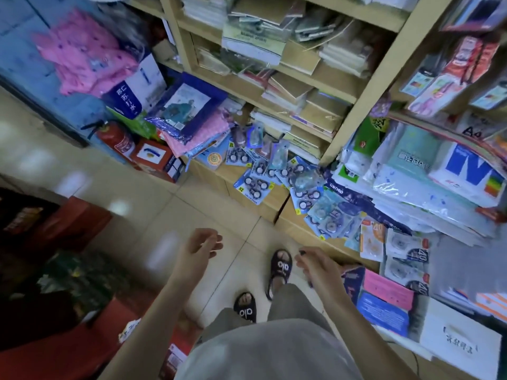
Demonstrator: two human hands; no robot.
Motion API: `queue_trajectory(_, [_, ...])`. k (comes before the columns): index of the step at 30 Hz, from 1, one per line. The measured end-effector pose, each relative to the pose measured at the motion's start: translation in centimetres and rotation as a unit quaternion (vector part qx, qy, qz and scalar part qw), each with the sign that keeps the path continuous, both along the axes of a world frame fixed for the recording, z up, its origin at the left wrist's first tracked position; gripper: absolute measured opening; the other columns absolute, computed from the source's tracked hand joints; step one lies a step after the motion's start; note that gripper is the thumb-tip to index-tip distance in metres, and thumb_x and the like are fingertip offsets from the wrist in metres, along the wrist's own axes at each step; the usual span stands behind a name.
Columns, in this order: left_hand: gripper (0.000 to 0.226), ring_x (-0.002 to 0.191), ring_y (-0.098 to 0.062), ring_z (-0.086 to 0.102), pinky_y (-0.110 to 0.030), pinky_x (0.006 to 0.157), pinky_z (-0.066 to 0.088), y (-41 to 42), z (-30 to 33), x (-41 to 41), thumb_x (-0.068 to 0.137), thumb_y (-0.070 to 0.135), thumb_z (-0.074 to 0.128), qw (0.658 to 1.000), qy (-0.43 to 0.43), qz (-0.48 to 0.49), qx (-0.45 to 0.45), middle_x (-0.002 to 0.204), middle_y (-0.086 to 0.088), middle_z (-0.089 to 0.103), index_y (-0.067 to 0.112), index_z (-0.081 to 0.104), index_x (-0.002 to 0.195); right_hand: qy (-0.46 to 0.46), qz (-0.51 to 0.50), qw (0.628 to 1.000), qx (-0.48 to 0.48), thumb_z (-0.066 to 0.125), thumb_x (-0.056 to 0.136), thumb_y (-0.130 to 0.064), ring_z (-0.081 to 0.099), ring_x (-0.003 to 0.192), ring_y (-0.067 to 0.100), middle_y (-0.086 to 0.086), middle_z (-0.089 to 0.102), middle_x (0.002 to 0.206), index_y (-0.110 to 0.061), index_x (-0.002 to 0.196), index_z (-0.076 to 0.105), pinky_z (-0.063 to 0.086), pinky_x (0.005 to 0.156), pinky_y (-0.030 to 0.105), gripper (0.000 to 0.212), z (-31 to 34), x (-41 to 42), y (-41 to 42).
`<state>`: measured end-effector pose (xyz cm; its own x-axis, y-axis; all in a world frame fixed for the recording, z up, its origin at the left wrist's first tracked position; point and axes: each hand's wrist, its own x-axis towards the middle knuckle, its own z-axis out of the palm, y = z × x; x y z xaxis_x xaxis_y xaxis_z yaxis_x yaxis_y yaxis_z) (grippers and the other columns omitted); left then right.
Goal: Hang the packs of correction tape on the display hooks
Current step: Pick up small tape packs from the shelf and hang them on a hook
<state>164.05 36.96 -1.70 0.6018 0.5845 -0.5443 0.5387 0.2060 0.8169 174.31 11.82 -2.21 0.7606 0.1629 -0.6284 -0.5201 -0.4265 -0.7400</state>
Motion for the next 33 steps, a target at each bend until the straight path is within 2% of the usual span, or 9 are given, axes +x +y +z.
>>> queue_trajectory(4, [0.013, 0.088, -0.020, 0.069, -0.030, 0.080, 0.054, 1.5, -1.1, 4.8, 0.106, 0.004, 0.051, 1.000, 0.023, 0.021, 0.001, 0.101, -0.008, 0.072, 0.002, 0.063, 0.110, 0.011, 0.030, 0.999, 0.010, 0.062, 0.075, -0.049, 0.072, 0.102, 0.024, -0.003, 0.078, 0.093, -0.041, 0.088, 0.075, 0.054, 0.097, 0.048, 0.020, -1.3, 6.6, 3.2])
queue_trajectory(10, [0.019, 0.087, -0.025, 0.071, -0.038, 0.082, 0.055, 3.1, -2.5, 10.8, 0.104, 0.001, 0.054, 0.997, 0.054, 0.047, -0.011, 0.096, -0.007, 0.074, 0.014, 0.066, 0.097, 0.036, 0.074, 0.996, 0.026, 0.064, 0.066, -0.053, 0.073, 0.103, 0.027, -0.003, 0.078, 0.094, -0.036, 0.088, 0.075, 0.053, 0.100, 0.049, 0.030, -2.1, 16.5, 9.4])
queue_trajectory(14, [0.019, 0.085, -0.018, 0.073, -0.031, 0.078, 0.057, 5.2, -2.8, 14.8, 0.103, 0.003, 0.056, 0.996, 0.075, 0.048, -0.015, 0.094, -0.005, 0.075, 0.015, 0.067, 0.094, 0.037, 0.117, 0.992, 0.022, 0.066, 0.091, -0.033, 0.070, 0.109, 0.025, -0.004, 0.075, 0.103, -0.029, 0.101, 0.071, 0.053, 0.099, 0.051, 0.011, -2.0, 21.8, 13.7])
queue_trajectory(17, [0.021, 0.088, -0.024, 0.072, -0.034, 0.082, 0.056, 7.9, -4.0, 18.4, 0.101, 0.003, 0.058, 0.996, 0.087, 0.037, 0.001, 0.093, -0.008, 0.075, 0.017, 0.068, 0.089, 0.040, 0.128, 0.991, 0.005, 0.065, 0.094, -0.029, 0.068, 0.100, 0.020, -0.007, 0.073, 0.095, -0.029, 0.099, 0.070, 0.052, 0.093, 0.044, 0.006, -4.1, 25.0, 16.5])
queue_trajectory(20, [0.011, 0.083, -0.022, 0.066, -0.017, 0.069, 0.055, 11.2, -6.4, 22.6, 0.101, 0.003, 0.059, 0.995, 0.102, 0.018, -0.010, 0.089, -0.006, 0.072, 0.009, 0.067, 0.097, 0.052, 0.123, 0.991, -0.024, 0.066, 0.094, -0.026, 0.068, 0.094, 0.021, -0.006, 0.071, 0.089, -0.028, 0.092, 0.070, 0.050, 0.090, 0.040, 0.005, -7.8, 27.6, 19.1])
queue_trajectory(22, [0.005, 0.086, -0.023, 0.066, -0.028, 0.079, 0.058, 14.1, -9.8, 25.8, 0.098, 0.012, 0.066, 0.995, 0.103, 0.001, -0.017, 0.089, -0.003, 0.072, 0.013, 0.067, 0.102, 0.061, 0.114, 0.990, -0.049, 0.067, 0.093, -0.025, 0.070, 0.099, 0.027, -0.004, 0.072, 0.091, -0.028, 0.091, 0.069, 0.053, 0.094, 0.045, 0.005, -11.5, 29.7, 21.2])
queue_trajectory(24, [0.020, 0.088, -0.022, 0.067, -0.040, 0.091, 0.058, 17.0, -14.1, 29.3, 0.088, 0.025, 0.073, 0.995, 0.099, -0.021, -0.018, 0.094, 0.000, 0.073, 0.021, 0.066, 0.107, 0.063, 0.096, 0.991, -0.070, 0.068, 0.094, -0.024, 0.070, 0.104, 0.031, 0.000, 0.071, 0.096, -0.024, 0.092, 0.067, 0.052, 0.094, 0.048, 0.002, -15.9, 32.2, 23.3])
queue_trajectory(28, [0.045, 0.083, -0.004, 0.060, -0.009, 0.064, 0.047, 21.3, -22.4, 36.6, 0.097, 0.014, 0.071, 0.991, 0.116, -0.065, -0.016, 0.121, -0.006, 0.062, 0.003, 0.054, 0.137, 0.078, 0.022, 0.987, -0.136, 0.070, 0.095, -0.028, 0.062, 0.092, 0.032, 0.015, 0.065, 0.111, -0.014, 0.130, 0.056, 0.042, 0.073, 0.037, 0.041, -25.0, 37.0, 26.6])
queue_trajectory(33, [0.074, 0.106, -0.023, 0.061, -0.031, 0.083, 0.041, 24.6, -31.4, 43.8, 0.095, 0.029, 0.074, 0.984, 0.147, -0.103, -0.010, 0.130, -0.009, 0.058, 0.011, 0.034, 0.155, 0.038, -0.067, 0.973, -0.218, 0.076, 0.085, -0.034, 0.062, 0.121, 0.041, 0.018, 0.052, 0.146, -0.015, 0.153, 0.036, 0.053, 0.091, 0.046, 0.081, -34.3, 41.3, 28.4])
